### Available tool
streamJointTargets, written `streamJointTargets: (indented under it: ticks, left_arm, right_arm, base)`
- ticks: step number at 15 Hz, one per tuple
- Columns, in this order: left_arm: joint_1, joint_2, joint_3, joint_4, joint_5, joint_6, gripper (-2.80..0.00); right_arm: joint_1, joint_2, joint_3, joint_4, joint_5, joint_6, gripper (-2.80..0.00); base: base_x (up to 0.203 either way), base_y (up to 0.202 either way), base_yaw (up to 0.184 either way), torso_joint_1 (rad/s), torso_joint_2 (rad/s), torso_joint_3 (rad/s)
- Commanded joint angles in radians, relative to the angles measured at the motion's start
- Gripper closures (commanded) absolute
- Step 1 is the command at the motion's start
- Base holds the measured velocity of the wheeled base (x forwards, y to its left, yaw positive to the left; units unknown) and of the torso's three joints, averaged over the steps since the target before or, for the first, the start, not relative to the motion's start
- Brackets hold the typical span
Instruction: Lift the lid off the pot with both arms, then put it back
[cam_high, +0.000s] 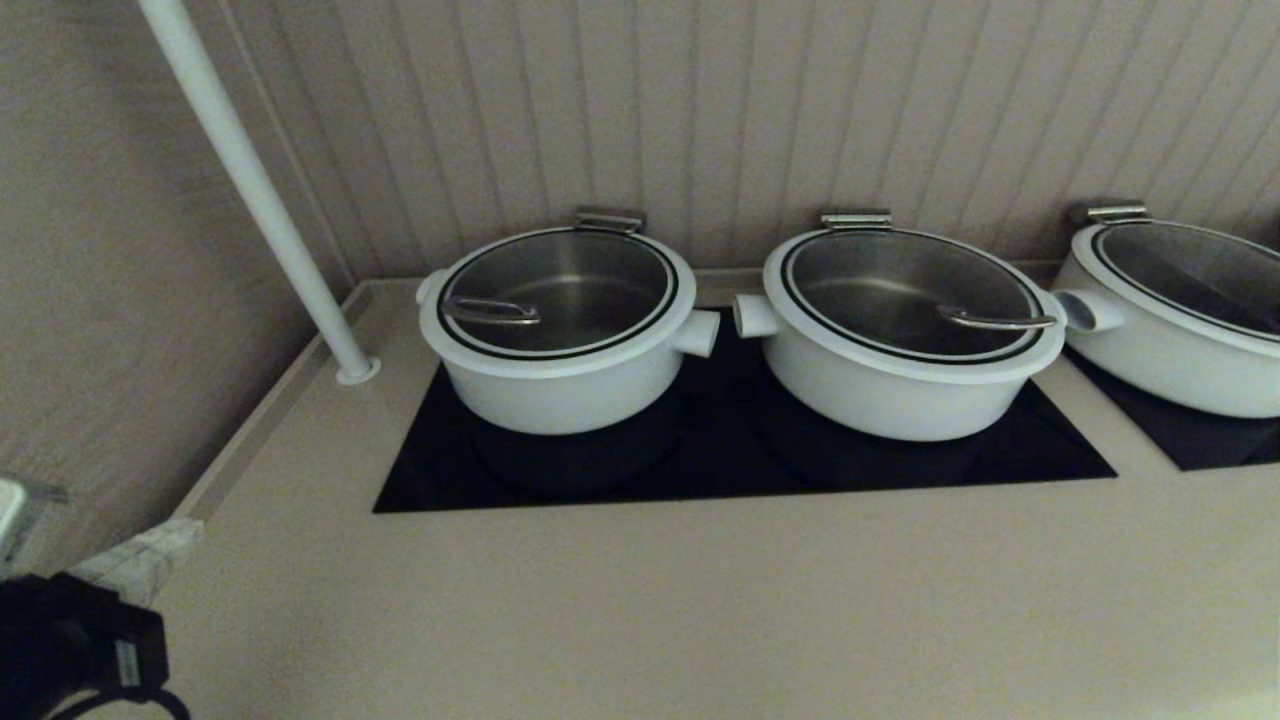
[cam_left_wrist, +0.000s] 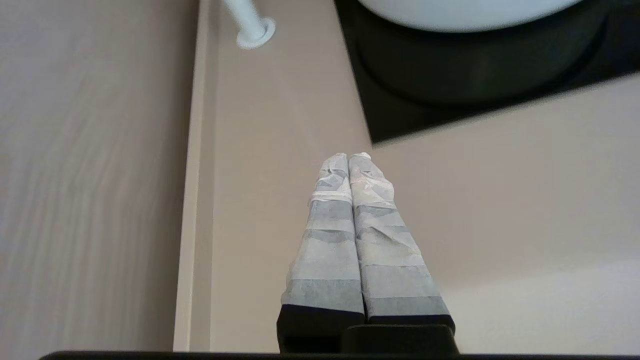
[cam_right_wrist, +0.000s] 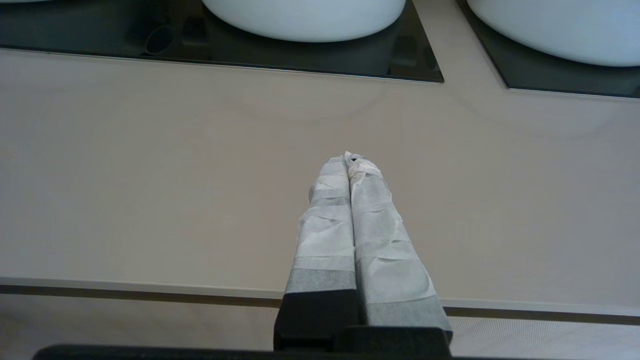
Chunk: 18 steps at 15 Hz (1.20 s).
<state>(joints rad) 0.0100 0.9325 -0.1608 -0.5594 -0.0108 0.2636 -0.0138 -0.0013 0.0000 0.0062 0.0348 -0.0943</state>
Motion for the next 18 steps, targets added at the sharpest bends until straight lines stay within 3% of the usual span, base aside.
streamJointTargets:
  ticks: [1,5,10,14,18]
  left_arm:
    - [0.011,-0.155,0.074,0.006,0.011,0.002,0.0]
    - [0.024,-0.361,0.128,0.129,0.021,0.002,0.0]
    - [0.067,-0.67,0.159,0.415,0.026,-0.024,0.0]
    - [0.012,-0.817,0.153,0.521,0.013,-0.064,0.0]
    - [0.001,-0.931,0.158,0.567,-0.024,-0.097,0.0]
  right_arm:
    - [0.0,0.001,0.0,0.0,0.001,-0.001,0.0]
    - [0.0,0.001,0.0,0.0,0.001,-0.001,0.0]
    - [0.0,0.001,0.0,0.0,0.001,0.001,0.0]
    - [0.0,0.001,0.0,0.0,0.001,-0.001,0.0]
    - [0.0,0.001,0.0,0.0,0.001,-0.001,0.0]
  base:
    - [0.0,0.0,0.0,0.0,0.0,0.0]
    - [0.0,0.0,0.0,0.0,0.0,0.0]
    - [0.0,0.0,0.0,0.0,0.0,0.0]
    - [0.0,0.0,0.0,0.0,0.0,0.0]
    - [0.0,0.0,0.0,0.0,0.0,0.0]
